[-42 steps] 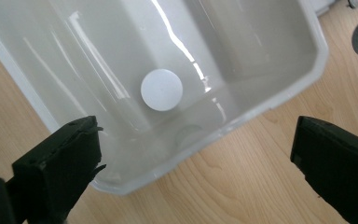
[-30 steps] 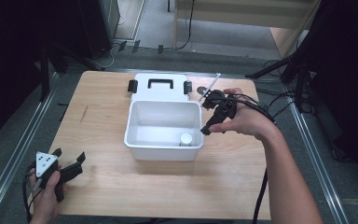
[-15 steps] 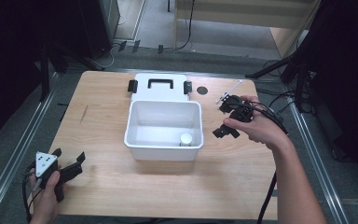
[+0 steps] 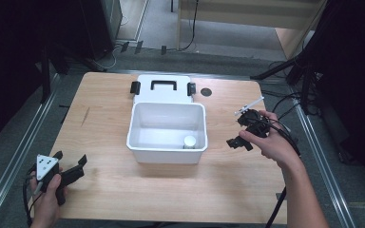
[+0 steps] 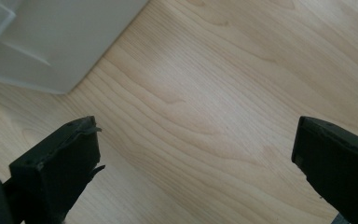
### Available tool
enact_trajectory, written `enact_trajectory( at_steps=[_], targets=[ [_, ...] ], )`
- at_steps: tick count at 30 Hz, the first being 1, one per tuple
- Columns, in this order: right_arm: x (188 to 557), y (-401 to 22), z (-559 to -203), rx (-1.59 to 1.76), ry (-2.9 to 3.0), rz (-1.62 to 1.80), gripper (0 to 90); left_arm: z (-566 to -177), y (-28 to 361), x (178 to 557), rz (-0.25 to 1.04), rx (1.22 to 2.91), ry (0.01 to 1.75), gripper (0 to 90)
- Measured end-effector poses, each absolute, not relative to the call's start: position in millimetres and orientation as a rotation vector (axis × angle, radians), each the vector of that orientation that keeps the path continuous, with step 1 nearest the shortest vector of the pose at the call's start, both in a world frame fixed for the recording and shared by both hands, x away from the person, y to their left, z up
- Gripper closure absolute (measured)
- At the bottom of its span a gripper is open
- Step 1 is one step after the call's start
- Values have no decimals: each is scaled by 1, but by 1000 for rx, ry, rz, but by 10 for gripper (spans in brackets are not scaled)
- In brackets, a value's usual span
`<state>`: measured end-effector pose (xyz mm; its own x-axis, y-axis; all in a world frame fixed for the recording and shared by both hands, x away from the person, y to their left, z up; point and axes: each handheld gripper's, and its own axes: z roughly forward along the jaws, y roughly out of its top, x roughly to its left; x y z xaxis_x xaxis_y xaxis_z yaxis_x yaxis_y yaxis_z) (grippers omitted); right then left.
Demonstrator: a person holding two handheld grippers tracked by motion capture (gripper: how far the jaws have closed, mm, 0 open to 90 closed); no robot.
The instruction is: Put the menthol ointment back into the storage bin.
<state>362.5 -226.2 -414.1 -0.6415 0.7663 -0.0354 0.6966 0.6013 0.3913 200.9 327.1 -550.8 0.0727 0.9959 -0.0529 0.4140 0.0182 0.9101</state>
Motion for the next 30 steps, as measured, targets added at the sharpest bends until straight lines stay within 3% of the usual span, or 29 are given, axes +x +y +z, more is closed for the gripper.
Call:
enact_trajectory(
  at_steps=[16,30],
  targets=[
    [326,-286,-456,1333,2428,762,15,-551,326,201,896,1523,1463,140],
    [300,-312,-491,1363,2288,831,15,-551,326,201,894,1524,1466,140]
  ],
)
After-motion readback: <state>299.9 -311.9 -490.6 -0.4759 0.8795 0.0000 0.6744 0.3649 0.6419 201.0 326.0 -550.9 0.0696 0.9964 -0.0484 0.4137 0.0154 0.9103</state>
